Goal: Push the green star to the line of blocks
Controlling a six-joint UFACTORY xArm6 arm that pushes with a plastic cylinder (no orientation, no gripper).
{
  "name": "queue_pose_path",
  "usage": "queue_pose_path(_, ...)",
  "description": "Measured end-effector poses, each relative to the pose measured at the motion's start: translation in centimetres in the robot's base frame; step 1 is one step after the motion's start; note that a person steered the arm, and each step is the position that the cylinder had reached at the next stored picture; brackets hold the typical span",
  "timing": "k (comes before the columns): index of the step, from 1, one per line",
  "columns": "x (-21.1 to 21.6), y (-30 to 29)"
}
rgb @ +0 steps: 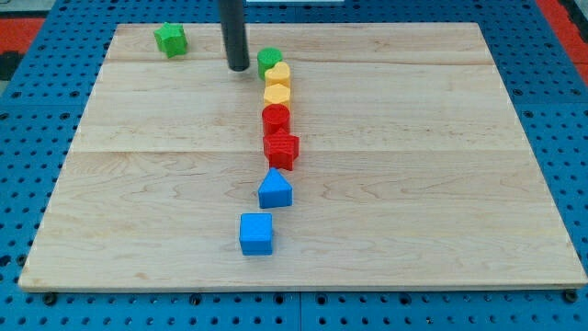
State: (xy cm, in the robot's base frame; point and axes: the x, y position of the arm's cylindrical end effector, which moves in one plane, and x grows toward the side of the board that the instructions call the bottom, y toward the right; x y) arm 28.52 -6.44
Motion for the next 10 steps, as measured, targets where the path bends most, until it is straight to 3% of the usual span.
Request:
queue_pose_path(2, -1.7, 1.5)
queue_pose_path(3, 1.0, -4.1)
queue_pose_path(4, 2.0, -14.7)
queue_pose_path(5, -2.4, -20.7)
queue_pose_path(6, -5.6, -21.6)
queue_pose_path(7, -6.3, -18.9)
queue_pose_path(9, -3.5, -3.9)
queue_pose_path(10, -3.8, -10.4)
